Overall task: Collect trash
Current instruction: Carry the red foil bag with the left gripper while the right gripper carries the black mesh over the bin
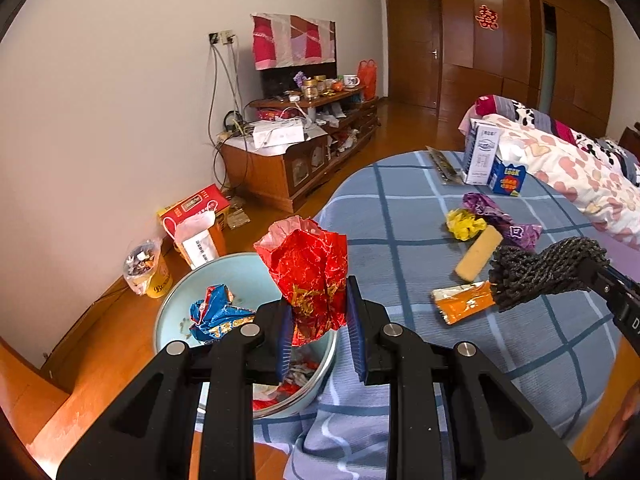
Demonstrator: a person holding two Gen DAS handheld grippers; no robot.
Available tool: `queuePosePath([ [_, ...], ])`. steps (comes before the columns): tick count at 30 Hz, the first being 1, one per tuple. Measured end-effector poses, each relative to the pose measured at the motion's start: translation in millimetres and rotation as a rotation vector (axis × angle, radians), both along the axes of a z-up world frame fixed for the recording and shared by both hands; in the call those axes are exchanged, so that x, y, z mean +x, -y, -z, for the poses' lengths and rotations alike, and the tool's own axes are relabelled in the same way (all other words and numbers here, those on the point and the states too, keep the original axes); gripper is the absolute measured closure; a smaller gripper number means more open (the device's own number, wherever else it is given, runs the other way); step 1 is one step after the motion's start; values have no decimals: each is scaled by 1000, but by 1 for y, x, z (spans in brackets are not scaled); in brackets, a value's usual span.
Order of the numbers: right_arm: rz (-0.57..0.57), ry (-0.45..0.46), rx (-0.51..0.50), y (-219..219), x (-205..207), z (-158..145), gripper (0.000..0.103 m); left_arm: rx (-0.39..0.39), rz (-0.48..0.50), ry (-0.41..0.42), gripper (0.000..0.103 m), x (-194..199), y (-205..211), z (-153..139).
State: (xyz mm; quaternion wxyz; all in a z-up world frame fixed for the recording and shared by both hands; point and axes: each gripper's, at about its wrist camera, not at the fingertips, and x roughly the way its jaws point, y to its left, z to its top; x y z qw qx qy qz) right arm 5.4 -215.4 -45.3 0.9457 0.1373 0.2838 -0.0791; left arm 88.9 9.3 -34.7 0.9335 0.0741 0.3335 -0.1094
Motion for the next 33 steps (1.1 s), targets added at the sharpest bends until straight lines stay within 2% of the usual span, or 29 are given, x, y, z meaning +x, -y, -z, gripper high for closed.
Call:
queuePosePath([
  [19,-95,5,-34,-44,21,-6,88,-25,-66,-10,79,6,-37,3],
  [33,-174,11,-96,-86,40,-9,88,-62,-131,-6,79,11,-76,0],
])
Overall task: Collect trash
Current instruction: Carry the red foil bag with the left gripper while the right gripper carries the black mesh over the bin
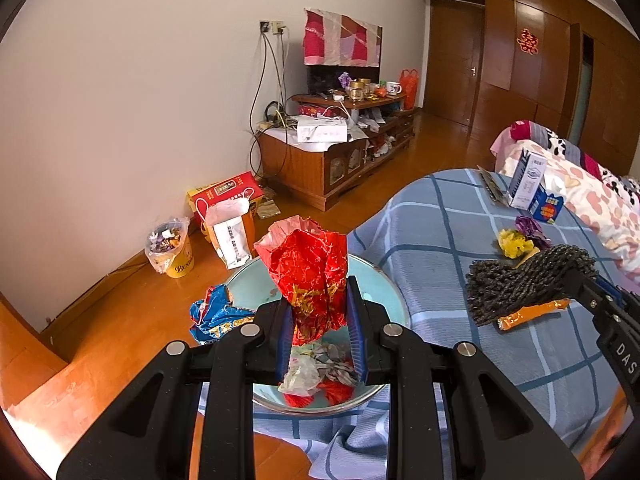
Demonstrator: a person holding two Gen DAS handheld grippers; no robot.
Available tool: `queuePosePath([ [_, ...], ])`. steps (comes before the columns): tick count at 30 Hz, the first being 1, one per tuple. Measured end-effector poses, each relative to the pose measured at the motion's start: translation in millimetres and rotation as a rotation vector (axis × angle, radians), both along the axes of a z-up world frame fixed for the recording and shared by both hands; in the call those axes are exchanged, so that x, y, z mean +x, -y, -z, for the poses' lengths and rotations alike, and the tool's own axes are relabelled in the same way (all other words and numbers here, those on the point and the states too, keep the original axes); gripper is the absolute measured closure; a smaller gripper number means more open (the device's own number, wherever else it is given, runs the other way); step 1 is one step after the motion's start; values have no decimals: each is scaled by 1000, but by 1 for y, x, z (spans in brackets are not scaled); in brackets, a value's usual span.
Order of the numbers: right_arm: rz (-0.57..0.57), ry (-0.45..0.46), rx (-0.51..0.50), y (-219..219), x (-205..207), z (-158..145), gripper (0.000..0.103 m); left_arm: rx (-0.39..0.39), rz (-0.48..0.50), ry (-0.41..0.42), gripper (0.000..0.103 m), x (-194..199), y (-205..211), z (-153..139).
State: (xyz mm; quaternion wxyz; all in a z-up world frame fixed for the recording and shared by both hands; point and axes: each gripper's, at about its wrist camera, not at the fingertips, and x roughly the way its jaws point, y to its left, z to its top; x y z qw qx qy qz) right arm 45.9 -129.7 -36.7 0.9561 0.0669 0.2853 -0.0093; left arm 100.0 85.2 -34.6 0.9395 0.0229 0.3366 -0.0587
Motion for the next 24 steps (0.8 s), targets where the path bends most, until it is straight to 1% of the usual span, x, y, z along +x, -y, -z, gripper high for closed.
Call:
queuePosePath([
  [9,-49,-17,-27,-26,16,6,88,0,-11,-19,79,6,-6,10],
  [14,-71,-24,-62,-39,25,12,88,-7,-19,-34,79,14,-11,16],
  [21,-81,-48,-66,-46,40,24,88,-16,-37,-68,79,29,-15,27],
  [24,-88,-60,-69,-47,44,28,88,-19,-30,-78,79,34,-12,32],
])
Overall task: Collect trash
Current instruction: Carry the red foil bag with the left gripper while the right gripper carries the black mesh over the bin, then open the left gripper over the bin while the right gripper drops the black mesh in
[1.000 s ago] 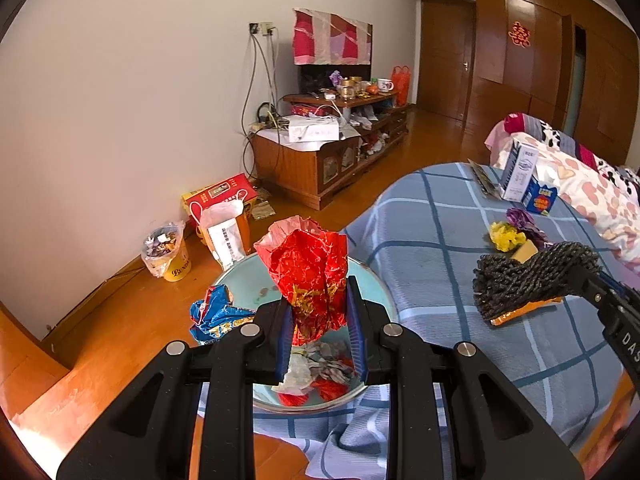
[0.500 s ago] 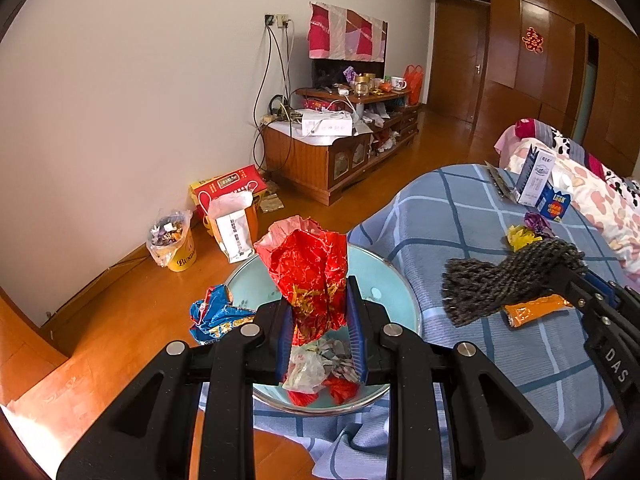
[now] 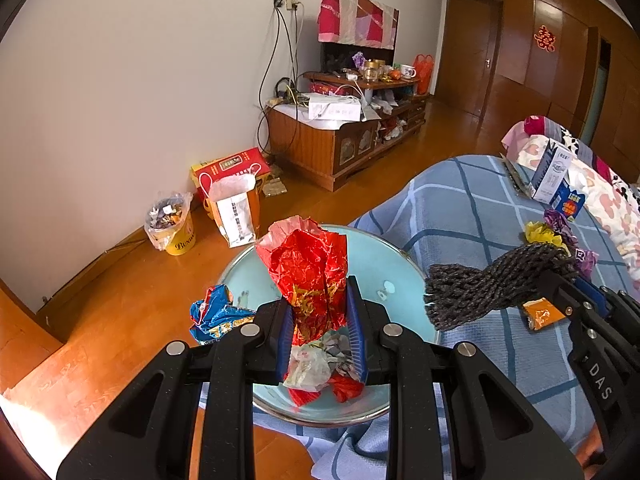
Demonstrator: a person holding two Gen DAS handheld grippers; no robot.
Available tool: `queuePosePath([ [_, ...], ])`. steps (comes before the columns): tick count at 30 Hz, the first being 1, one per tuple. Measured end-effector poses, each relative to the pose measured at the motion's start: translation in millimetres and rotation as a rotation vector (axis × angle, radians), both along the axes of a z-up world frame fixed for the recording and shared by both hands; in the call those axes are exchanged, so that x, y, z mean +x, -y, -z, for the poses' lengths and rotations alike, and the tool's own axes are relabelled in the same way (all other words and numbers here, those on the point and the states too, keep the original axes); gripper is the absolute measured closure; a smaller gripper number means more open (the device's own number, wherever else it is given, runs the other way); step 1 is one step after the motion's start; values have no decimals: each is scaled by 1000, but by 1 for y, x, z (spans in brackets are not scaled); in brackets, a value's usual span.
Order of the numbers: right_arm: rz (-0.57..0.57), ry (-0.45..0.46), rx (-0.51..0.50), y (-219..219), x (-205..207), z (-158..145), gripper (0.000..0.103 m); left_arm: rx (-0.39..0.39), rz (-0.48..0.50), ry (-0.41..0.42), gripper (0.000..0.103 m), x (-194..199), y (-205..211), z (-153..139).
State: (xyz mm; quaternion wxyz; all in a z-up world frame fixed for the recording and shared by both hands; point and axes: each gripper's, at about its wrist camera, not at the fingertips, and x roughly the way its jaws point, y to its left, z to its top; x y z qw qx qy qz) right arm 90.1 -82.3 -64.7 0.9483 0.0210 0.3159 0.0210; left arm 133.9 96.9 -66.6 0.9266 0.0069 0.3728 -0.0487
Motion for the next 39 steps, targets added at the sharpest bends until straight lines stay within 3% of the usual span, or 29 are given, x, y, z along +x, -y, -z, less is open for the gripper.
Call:
queuePosePath([
  [18,-63,-121,-35,-22,41,37,87,11,-6,-74,79,22,-5,29],
  [23,-125,-163,-6,-30,52,44,78,14,-13,-75,78,22,-6,28],
  [27,-120,-140,17,-28,49,41,64,18,-12,-74,78,22,-5,27],
  [37,-24,-80,43,-3,32,23,61,40,-1,-85,73,22,1,28],
  [39,-1,-73,57,4,27,20,61,47,1,-85,67,21,2,28],
])
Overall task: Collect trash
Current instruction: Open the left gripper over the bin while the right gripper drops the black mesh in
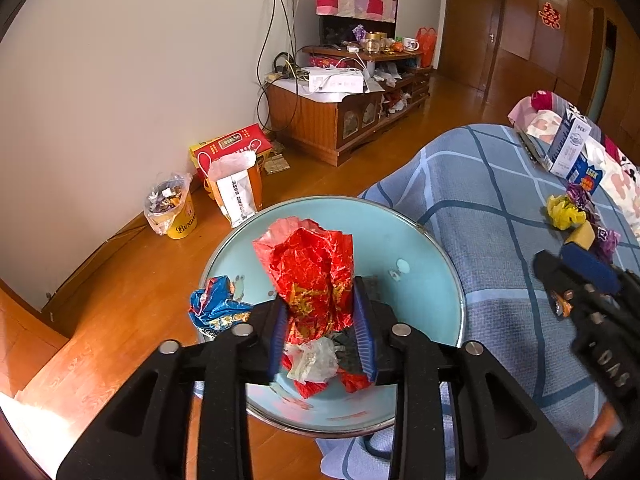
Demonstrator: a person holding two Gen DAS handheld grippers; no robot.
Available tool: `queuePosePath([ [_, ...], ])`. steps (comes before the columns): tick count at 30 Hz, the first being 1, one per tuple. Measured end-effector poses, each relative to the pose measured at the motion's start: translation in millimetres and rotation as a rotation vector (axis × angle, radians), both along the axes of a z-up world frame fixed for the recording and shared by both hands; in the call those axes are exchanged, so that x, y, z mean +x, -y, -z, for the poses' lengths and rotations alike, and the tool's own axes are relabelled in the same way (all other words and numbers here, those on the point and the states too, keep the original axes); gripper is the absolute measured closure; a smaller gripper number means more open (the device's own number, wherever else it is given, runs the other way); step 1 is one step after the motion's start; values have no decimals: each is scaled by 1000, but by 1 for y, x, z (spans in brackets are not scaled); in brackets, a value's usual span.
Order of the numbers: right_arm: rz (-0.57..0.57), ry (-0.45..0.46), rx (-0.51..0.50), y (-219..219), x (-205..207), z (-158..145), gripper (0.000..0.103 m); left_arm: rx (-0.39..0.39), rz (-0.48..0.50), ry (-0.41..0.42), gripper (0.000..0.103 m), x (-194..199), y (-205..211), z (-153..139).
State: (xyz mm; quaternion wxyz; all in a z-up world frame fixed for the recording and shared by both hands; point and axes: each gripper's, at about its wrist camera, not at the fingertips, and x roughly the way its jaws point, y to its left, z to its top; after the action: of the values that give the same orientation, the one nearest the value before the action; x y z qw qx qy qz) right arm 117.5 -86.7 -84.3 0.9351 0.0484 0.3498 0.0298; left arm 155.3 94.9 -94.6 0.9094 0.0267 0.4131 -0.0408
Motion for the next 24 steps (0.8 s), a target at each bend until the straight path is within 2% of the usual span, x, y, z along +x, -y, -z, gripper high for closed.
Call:
queuePosePath([
  [2,23,11,9,7,-5,-4,59,13,-9,8,46,-1,1,-1],
  [6,75,58,23,22,-22,-10,41,39,-41,40,26,-7,1,-9],
  [8,97,90,30,27,-29,-13,30,40,-49,54,21,-11,0,-14],
  [10,126,126,22,32,-37,-16,12,51,-59,69,15,-15,0,-20],
  [12,141,150,9,34,-43,-19,6,61,-68,87,10,-19,1,-25],
  [14,144,146,-8,37,-46,-22,5,61,-70,103,6,-25,2,-30],
  [19,157,81,-40,44,-50,-26,5,62,-61,128,6,-37,10,-42],
  [24,194,103,-24,59,-67,-28,5,79,-32,157,6,-49,24,-51],
])
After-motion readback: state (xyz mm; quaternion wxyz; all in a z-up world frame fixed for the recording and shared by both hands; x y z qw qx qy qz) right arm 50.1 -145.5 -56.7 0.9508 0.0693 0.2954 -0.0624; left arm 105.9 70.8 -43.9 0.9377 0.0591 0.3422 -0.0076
